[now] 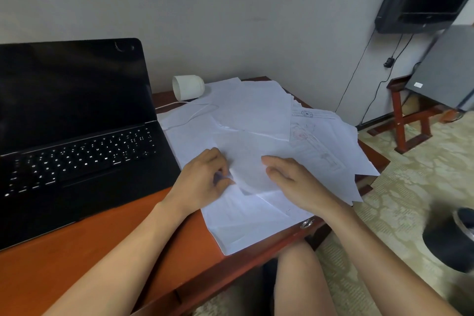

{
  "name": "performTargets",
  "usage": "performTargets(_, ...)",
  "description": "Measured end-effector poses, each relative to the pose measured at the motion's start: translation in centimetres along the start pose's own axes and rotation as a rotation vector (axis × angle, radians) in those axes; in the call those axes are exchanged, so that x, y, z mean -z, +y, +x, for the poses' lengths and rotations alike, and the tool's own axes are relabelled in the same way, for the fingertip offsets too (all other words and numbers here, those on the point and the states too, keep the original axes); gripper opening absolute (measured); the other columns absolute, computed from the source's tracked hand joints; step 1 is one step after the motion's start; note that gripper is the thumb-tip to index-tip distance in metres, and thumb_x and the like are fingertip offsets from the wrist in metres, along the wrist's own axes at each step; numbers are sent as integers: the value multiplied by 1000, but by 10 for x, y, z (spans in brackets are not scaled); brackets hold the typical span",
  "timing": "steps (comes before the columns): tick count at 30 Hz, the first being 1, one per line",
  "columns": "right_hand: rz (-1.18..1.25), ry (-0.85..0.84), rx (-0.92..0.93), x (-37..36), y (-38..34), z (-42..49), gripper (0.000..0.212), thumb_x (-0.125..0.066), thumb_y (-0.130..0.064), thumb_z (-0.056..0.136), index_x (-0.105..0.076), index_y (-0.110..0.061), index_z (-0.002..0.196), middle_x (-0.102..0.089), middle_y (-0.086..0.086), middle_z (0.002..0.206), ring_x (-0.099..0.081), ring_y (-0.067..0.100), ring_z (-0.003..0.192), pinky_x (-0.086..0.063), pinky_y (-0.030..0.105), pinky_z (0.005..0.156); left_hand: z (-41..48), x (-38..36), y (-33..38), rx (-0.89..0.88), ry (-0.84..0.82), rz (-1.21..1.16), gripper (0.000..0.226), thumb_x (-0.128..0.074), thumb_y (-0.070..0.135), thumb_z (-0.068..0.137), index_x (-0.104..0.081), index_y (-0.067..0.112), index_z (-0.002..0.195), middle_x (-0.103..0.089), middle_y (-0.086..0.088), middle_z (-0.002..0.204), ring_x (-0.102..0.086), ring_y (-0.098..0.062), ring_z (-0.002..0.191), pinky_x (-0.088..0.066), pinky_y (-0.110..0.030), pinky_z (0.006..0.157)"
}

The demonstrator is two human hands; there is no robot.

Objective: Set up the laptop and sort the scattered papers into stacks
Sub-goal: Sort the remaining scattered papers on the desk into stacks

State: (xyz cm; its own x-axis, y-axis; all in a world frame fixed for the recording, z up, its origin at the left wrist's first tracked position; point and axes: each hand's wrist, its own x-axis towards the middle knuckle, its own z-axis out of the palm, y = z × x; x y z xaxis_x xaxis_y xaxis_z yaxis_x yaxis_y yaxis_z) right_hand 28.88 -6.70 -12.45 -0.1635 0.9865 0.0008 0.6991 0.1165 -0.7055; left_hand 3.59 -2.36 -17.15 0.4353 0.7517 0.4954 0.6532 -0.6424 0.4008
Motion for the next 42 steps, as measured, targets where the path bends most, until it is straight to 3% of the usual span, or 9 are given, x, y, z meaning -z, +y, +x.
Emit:
performTargets(4, -337, -115, 20, -2, 19, -10, 44, -37, -48, 105, -40, -47, 149, -18, -19, 165, 0, 6, 153, 3, 32, 121, 2, 2, 3, 75, 63, 7, 34, -80, 22, 80, -50, 18, 95, -44, 7, 104, -44, -16, 82, -49, -38, 58)
performTargets(8, -436, -115, 15, -7, 15, -11, 48, -21, -45, 106, -31, -49, 153, -11, -19, 167, -5, 3, 146, -8, 30, 115, 1, 2, 6, -34, 45, 86, 56, -78, 22, 85, -57, 20, 136, -42, -2, 136, -53, -16, 90, -50, -26, 64)
performTargets(16, -228, -86, 12, -18, 1, 3, 49, -24, -30, 108, -38, -35, 154, -26, -11, 164, -16, 7, 139, -9, 31, 120, 2, -7, -5, -184, 72, 211, 7, -73, 30, 93, -74, 25, 98, -64, 3, 127, -53, -23, 116, -41, -38, 97)
performTargets(22, -436, -27, 163, -12, 24, -15, 67, -45, -73, 91, -44, -38, 149, -28, -27, 156, -16, -1, 144, -13, 29, 120, 5, -5, -3, -144, 120, 302, 26, -51, 35, 96, -71, 20, 89, -70, 5, 97, -63, -23, 86, -48, -38, 76)
performTargets(25, -538, 142, 323, -13, 32, -12, 41, -59, -37, 96, -59, -31, 137, -58, -16, 139, -50, 10, 126, -45, 37, 101, 8, -5, -3, -73, 176, 374, 36, -52, 48, 95, -69, 18, 84, -70, 3, 93, -63, -23, 83, -47, -37, 76)
performTargets(29, -507, 332, 354, -12, 26, -12, 45, -70, -1, 84, -69, -24, 123, -72, -4, 93, -65, 19, 85, -49, 29, 66, 7, -3, -4, 94, 290, 390, 44, -59, 57, 94, -69, 16, 108, -63, -7, 121, -57, -31, 110, -42, -44, 94)
performTargets(34, -257, 426, 277, -13, 11, -5, 43, -58, -4, 96, -62, -22, 135, -71, 1, 101, -63, 20, 91, -53, 34, 80, 9, 3, 23, 329, 529, 7, 76, -73, 48, 89, -38, 8, 145, -38, -14, 143, -43, -29, 127, -36, -37, 107)
performTargets(38, -233, 354, 288, -27, -8, 4, 45, -54, -8, 99, -58, -27, 140, -69, 4, 108, -61, 22, 101, -47, 31, 87, 11, 9, 43, 646, 249, -938, 81, -69, 66, 85, -29, 28, 145, -52, -3, 137, -72, -21, 109, -56, -35, 98)
performTargets(42, -147, 162, 347, -39, -22, 7, 47, -54, -10, 97, -56, -32, 139, -68, 1, 112, -61, 15, 105, -48, 30, 92, 15, 8, 40, 813, 211, -1251, 77, -74, 49, 91, -28, 29, 149, -58, -12, 136, -73, -28, 111, -57, -48, 102)
